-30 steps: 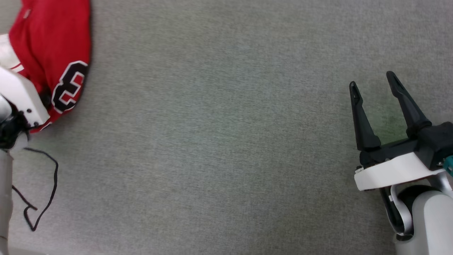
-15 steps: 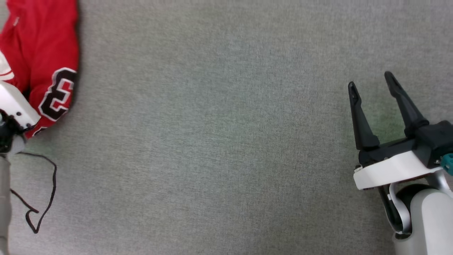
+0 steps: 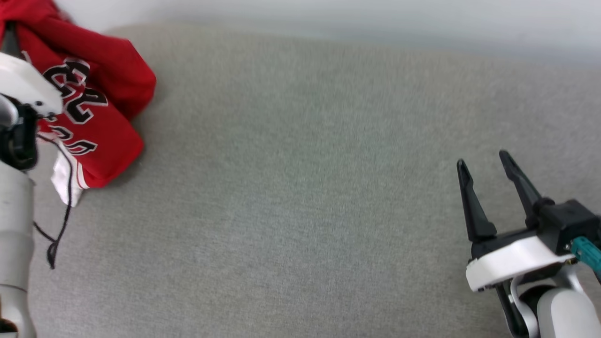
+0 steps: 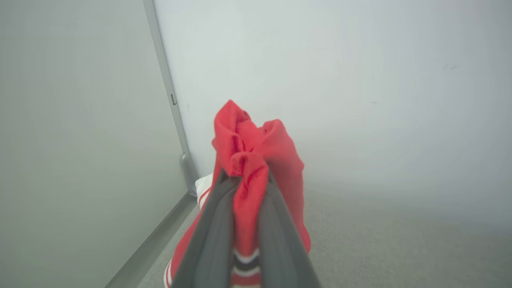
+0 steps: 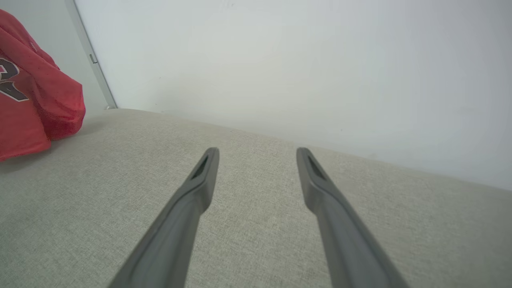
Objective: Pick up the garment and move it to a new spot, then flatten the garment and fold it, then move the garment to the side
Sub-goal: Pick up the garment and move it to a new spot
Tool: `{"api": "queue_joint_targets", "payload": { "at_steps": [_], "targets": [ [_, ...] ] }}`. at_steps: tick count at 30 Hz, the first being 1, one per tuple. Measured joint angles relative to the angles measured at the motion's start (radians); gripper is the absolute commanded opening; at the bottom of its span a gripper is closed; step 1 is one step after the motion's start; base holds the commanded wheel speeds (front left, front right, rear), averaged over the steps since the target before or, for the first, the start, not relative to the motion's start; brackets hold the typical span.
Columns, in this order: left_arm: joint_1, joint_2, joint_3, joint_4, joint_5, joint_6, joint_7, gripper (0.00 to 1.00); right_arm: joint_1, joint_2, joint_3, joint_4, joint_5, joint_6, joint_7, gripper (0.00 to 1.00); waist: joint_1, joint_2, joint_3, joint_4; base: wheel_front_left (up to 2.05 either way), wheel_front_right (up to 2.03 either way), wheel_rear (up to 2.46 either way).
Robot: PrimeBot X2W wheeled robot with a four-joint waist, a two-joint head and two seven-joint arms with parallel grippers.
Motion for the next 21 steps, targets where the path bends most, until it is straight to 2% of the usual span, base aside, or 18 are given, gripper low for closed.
{"api": "queue_joint_targets", "payload": {
  "at_steps": [5, 9, 15, 21],
  "targets": [
    [0.001, -0.039, -0.035, -0.037, 0.019, 0.003, -0.044, 0.0, 0.052, 0.008, -0.012, 0.001, 0.013, 0.0, 0.002, 1.0, -0.0002, 0.0, -0.106, -0.005, 0.0, 0.0, 0.0],
    [0.029, -0.091, -0.068, -0.08, 0.021, -0.002, -0.047, 0.0, 0.086, 0.012, -0.013, -0.001, 0.024, 0.0, 0.006, 1.0, -0.0003, 0.0, -0.177, -0.027, 0.0, 0.0, 0.0],
    [0.102, -0.157, -0.122, -0.174, 0.019, -0.014, -0.027, 0.0, 0.123, 0.015, -0.027, -0.013, 0.035, 0.0, 0.021, 1.0, -0.0003, 0.0, -0.23, -0.109, 0.0, 0.0, 0.0],
    [0.184, -0.269, -0.183, -0.297, 0.001, -0.02, -0.027, 0.0, 0.155, 0.015, -0.046, -0.027, 0.038, 0.0, 0.037, 1.0, -0.0003, 0.0, -0.255, -0.194, 0.0, 0.0, 0.0]
  ]
}}
